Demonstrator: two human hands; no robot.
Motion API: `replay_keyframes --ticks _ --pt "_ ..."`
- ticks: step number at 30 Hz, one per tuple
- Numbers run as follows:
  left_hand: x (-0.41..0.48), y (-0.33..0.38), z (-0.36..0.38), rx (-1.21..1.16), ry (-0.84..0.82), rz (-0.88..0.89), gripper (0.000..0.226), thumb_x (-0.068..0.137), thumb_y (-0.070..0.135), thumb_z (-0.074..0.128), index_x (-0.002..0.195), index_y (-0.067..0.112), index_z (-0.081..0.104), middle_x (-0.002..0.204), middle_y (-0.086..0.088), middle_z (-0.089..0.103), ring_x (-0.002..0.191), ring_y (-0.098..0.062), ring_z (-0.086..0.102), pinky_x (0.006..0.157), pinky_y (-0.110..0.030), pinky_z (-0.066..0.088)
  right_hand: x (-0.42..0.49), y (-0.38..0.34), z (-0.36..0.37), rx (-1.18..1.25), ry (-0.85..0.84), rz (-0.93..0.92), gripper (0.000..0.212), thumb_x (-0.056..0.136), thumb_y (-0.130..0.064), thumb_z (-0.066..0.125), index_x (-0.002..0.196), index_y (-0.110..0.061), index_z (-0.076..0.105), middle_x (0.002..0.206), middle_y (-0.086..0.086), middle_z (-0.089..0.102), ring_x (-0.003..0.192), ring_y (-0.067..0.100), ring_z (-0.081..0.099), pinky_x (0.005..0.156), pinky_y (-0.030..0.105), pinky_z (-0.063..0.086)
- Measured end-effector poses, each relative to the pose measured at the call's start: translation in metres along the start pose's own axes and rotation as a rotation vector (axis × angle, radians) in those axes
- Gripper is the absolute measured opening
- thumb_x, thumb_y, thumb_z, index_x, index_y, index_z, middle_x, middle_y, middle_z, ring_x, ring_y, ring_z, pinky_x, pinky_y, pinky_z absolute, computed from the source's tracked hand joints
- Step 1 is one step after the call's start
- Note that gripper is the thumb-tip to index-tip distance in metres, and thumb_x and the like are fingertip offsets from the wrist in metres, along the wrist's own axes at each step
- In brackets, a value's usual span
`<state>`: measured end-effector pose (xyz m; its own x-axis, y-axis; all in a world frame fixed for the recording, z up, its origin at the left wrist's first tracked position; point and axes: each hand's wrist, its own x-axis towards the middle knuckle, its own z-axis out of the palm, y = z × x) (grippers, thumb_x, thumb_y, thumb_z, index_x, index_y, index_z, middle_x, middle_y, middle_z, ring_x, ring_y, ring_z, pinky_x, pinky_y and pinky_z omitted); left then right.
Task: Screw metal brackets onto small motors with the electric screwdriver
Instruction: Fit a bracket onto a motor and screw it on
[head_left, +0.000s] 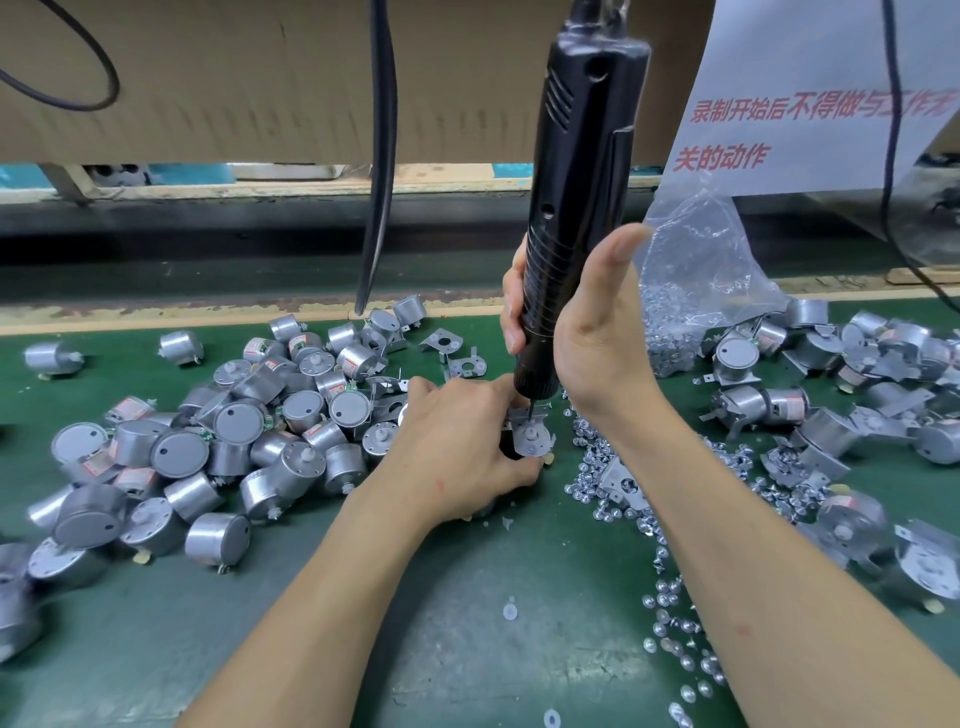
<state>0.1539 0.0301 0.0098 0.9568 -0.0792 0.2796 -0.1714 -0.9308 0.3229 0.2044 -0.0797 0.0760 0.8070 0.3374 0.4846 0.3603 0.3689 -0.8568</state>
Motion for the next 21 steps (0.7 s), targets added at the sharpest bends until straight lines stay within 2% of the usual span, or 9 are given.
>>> replay_keyframes --ticks 5,10,21 --pt "0.0005 0.0014 -0.0010 -0.006 -0.016 -0.034 0.038 0.068 0.056 0.065 0.086 0.038 0.037 0.070 0.011 0.059 0.065 -0.013 0.044 0.070 -0.036 0.020 0.0013 0.0003 0.0014 -0.046 -0.006 0.023 0.080 0.066 -0.093 0.031 0.071 -0.016 0.052 0.059 0.000 0.054 0.045 0.020 0.048 0.048 0.029 0.043" --pt "0.0018 0.0000 0.0008 0.007 -0.015 -0.047 0.039 0.067 0.056 0.066 0.085 0.037 0.038 0.062 0.011 0.053 0.058 0.001 0.039 0.068 -0.036 0.021 0.0039 0.0009 0.0017 -0.054 0.012 0.069 0.079 0.064 -0.096 0.034 0.066 -0.020 0.053 0.057 0.000 0.052 0.045 0.022 0.046 0.049 0.031 0.041" --pt "0.0020 0.0007 0.0016 0.034 -0.001 -0.057 0.040 0.067 0.056 0.066 0.084 0.035 0.038 0.061 0.013 0.049 0.057 0.001 0.035 0.068 -0.036 0.020 0.0039 0.0036 0.0034 -0.086 0.031 0.062 0.082 0.069 -0.093 0.031 0.070 -0.014 0.050 0.057 -0.001 0.052 0.044 0.020 0.047 0.048 0.029 0.041"
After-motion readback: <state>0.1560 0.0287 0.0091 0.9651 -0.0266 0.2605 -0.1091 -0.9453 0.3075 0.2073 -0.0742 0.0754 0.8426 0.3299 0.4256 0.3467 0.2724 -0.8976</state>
